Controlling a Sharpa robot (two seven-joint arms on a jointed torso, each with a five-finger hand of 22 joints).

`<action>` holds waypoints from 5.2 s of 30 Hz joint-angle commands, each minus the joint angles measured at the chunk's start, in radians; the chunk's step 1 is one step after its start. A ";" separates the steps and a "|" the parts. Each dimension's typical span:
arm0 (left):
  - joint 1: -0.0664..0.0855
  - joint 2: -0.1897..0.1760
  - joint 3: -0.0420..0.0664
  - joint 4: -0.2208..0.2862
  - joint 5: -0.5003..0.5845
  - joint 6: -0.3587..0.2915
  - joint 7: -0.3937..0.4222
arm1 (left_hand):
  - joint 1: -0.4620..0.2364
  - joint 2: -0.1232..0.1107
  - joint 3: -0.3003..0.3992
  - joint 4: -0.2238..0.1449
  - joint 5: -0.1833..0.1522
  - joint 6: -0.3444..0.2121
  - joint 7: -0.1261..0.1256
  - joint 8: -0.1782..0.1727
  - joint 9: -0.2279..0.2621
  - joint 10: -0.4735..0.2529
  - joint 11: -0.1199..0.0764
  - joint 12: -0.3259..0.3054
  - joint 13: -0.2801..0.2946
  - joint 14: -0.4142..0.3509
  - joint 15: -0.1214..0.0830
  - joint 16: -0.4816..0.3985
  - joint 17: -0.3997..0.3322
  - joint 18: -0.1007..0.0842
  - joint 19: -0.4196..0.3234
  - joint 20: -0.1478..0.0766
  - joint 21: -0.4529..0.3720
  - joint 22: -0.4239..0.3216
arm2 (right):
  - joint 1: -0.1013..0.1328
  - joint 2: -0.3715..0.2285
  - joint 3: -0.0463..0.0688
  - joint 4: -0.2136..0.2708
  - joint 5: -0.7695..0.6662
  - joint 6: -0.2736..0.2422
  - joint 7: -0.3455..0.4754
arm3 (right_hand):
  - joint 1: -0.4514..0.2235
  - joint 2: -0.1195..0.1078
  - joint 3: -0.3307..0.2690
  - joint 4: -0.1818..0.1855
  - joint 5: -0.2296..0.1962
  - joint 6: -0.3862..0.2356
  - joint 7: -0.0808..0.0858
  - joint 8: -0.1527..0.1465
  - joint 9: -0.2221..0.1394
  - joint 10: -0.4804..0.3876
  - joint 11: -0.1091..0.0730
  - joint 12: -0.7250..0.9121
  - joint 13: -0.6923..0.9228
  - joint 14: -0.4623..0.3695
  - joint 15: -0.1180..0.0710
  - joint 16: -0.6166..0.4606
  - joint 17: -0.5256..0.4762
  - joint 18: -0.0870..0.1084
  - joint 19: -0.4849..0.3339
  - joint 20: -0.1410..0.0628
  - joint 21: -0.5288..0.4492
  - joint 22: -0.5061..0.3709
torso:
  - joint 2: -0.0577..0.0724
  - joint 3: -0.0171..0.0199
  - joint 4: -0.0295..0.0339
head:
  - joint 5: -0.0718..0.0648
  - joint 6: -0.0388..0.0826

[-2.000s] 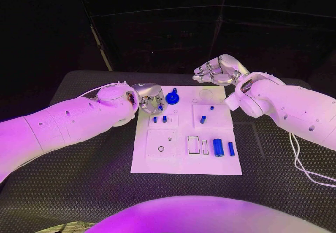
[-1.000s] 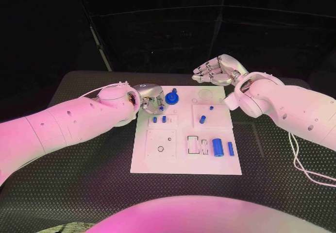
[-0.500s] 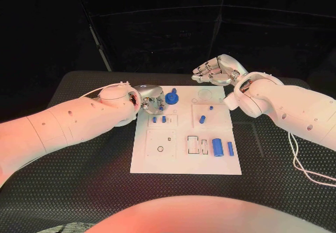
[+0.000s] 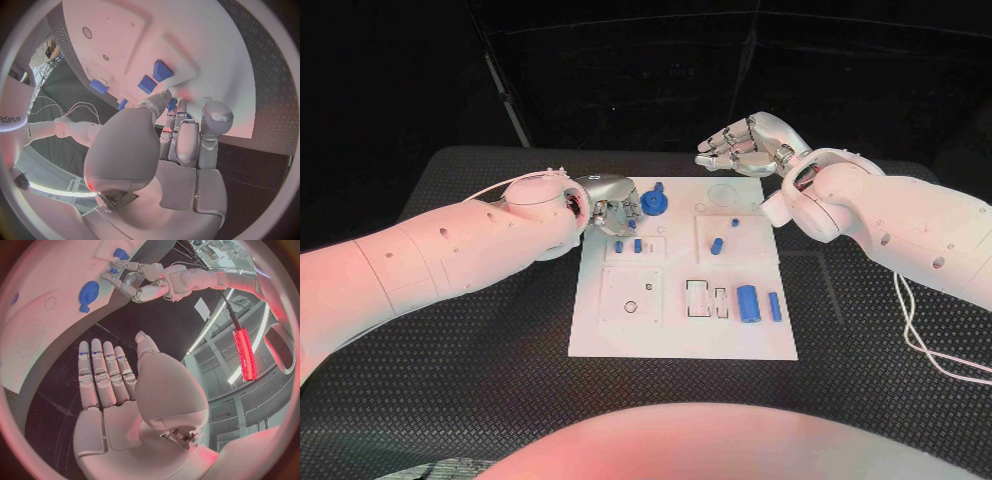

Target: Assemble the parts on the task board

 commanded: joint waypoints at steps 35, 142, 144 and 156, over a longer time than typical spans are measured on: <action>-0.016 -0.196 0.056 0.056 0.812 -0.236 0.264 | -0.001 0.034 0.009 -0.001 0.000 0.096 0.034 0.062 0.012 0.057 -0.009 0.057 0.021 -0.195 0.002 -0.287 -0.436 0.065 -0.186 0.008 -0.426 -0.252 | -0.004 -0.095 0.000 0.046 -0.654 0.082 -0.312 | 0.098 -0.051 0.227 -0.073 -0.149 0.139 -0.078 -0.035 0.000 0.229 -0.101 -0.199 0.000 0.420 -0.155 0.628 0.361 0.001 0.340 -0.184 0.454 0.278 | 0.000 -0.0017 0.0014 | -0.062 0.042; -0.050 -0.270 0.056 0.166 1.303 -0.192 0.473 | 0.002 0.047 -0.041 -0.011 0.000 0.084 0.039 0.060 0.006 0.033 -0.005 0.091 0.030 -0.254 0.008 -0.370 -0.543 0.066 -0.203 0.013 -0.485 -0.293 | -0.050 -0.095 -0.098 0.210 -0.981 0.135 -0.481 | 0.029 -0.123 0.603 -0.133 -0.174 0.227 -0.089 -0.019 0.012 0.260 -0.103 -0.258 0.002 0.429 -0.155 1.266 0.983 -0.019 0.272 -0.166 0.897 0.676 | 0.001 -0.0012 -0.0035 | -0.107 0.045; -0.050 -0.270 0.056 0.166 1.303 -0.192 0.473 | 0.003 0.047 -0.041 -0.011 0.000 0.084 0.039 0.060 0.006 0.033 -0.005 0.091 0.030 -0.254 0.008 -0.370 -0.543 0.066 -0.203 0.013 -0.485 -0.293 | -0.050 -0.098 -0.098 0.217 -0.979 0.125 -0.477 | 0.028 -0.123 0.604 -0.133 -0.173 0.228 -0.089 -0.019 0.012 0.261 -0.103 -0.257 0.002 0.430 -0.156 1.267 0.984 -0.019 0.273 -0.166 0.899 0.679 | 0.001 -0.0012 -0.0032 | -0.107 0.045; -0.053 -0.271 0.056 0.166 1.303 -0.193 0.471 | 0.003 0.048 -0.041 -0.011 0.000 0.084 0.040 0.060 0.006 0.032 -0.005 0.092 0.030 -0.255 0.008 -0.370 -0.544 0.066 -0.202 0.013 -0.485 -0.293 | -0.050 -0.109 -0.098 0.239 -0.972 0.095 -0.471 | 0.027 -0.122 0.606 -0.134 -0.172 0.230 -0.089 -0.019 0.013 0.262 -0.104 -0.257 0.002 0.430 -0.156 1.269 0.988 -0.020 0.275 -0.166 0.901 0.683 | 0.002 -0.0014 -0.0035 | -0.103 0.048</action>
